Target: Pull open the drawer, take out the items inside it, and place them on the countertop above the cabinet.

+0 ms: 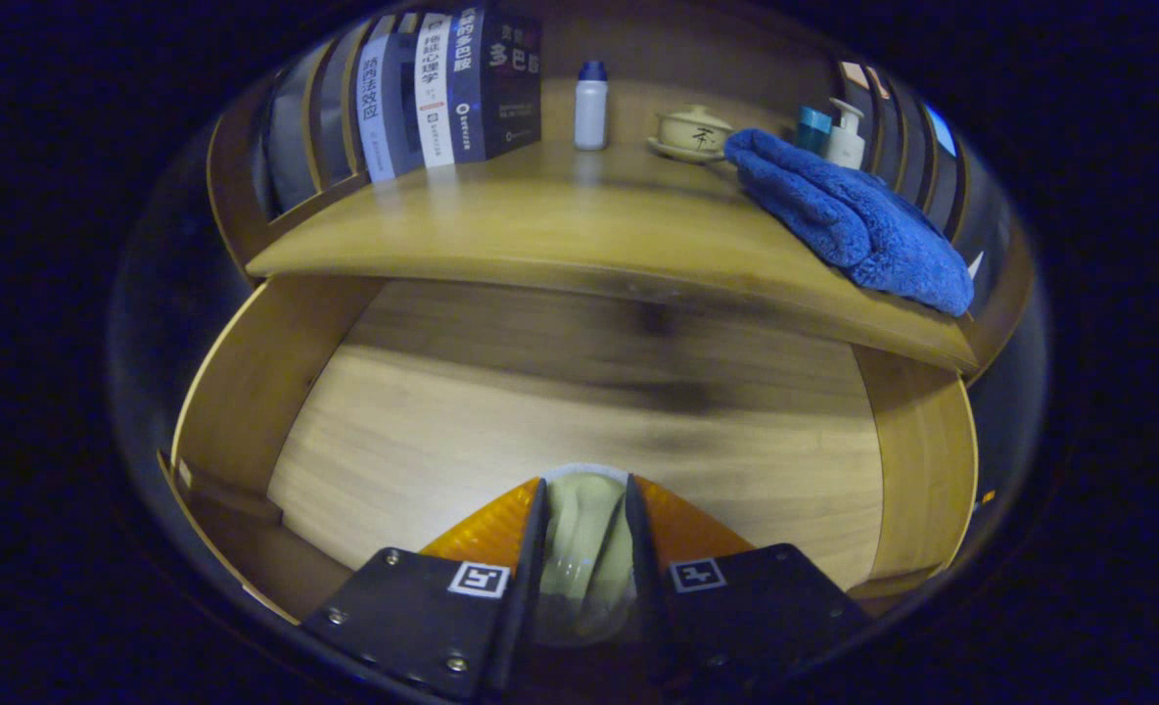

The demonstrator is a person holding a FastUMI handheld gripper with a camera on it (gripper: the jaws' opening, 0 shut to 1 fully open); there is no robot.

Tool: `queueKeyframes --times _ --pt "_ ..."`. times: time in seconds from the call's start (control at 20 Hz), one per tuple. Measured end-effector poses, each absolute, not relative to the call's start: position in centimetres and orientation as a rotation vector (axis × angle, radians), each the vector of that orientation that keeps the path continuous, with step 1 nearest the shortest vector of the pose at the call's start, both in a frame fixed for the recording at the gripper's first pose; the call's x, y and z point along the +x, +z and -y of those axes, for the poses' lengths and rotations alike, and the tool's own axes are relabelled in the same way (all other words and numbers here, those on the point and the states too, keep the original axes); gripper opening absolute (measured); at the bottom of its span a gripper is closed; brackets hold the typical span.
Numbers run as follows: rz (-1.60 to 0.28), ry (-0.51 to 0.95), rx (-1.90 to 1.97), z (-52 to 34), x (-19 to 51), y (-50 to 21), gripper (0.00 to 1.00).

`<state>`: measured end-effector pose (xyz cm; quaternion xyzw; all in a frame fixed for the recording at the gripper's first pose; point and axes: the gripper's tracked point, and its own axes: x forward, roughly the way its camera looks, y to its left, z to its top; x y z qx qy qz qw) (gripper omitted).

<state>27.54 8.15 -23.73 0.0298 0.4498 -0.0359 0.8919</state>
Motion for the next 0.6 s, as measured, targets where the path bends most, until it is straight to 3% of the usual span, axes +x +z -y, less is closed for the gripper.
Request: queueKeyframes --times 0.05,0.6 --pt "-0.947 -0.058 0.066 -8.4 27.4 -23.9 0.24" --pt "-0.667 -0.052 0.164 -7.9 28.7 -14.0 0.24"
